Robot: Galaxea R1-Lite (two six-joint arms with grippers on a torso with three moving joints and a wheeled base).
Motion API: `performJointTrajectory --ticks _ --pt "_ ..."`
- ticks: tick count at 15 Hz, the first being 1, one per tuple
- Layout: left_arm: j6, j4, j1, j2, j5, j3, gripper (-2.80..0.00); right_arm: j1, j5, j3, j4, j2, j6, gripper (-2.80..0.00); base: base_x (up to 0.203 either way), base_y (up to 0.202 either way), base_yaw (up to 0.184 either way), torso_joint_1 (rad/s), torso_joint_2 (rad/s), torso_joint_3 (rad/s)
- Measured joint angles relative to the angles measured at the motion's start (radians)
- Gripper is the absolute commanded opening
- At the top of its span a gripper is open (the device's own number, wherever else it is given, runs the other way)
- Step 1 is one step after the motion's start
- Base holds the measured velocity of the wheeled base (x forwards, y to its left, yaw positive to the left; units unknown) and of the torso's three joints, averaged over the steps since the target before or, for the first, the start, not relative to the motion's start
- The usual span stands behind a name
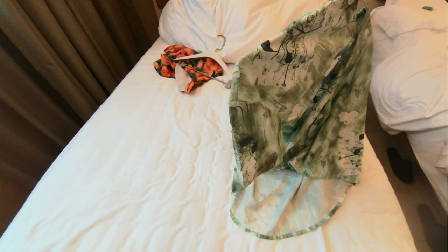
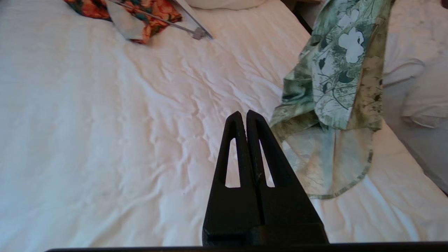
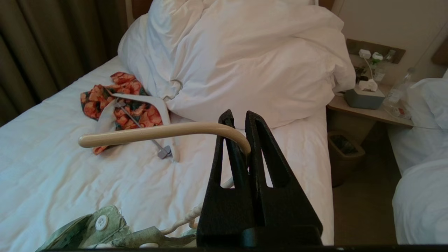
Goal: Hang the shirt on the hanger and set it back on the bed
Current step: Take the clothes hanger out of the clothes
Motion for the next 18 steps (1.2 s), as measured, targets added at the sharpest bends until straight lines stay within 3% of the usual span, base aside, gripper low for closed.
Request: performJointTrajectory --ticks 5,10,18 --pt "-0.001 0.003 0.058 -0.088 0.0 0.047 -2.8 0.048 -0.042 0.0 -0.023 0.005 -0.042 -2.8 0.0 0.0 0.0 0.0 0.0 0.0" --pt "0.0 -0.005 0.097 -0.118 0.081 0.083 -2.8 0.071 -0.052 0.0 -0.023 0.001 -0.045 -2.8 0.0 0.0 0.0 0.0 0.0 0.0" --pt "0.012 0.003 0.271 -0.123 0.078 0.083 -2.8 0.067 -0.065 0.0 -0.022 -0.016 -0.05 -2.8 0.0 0.0 0.0 0.0 0.0 0.0"
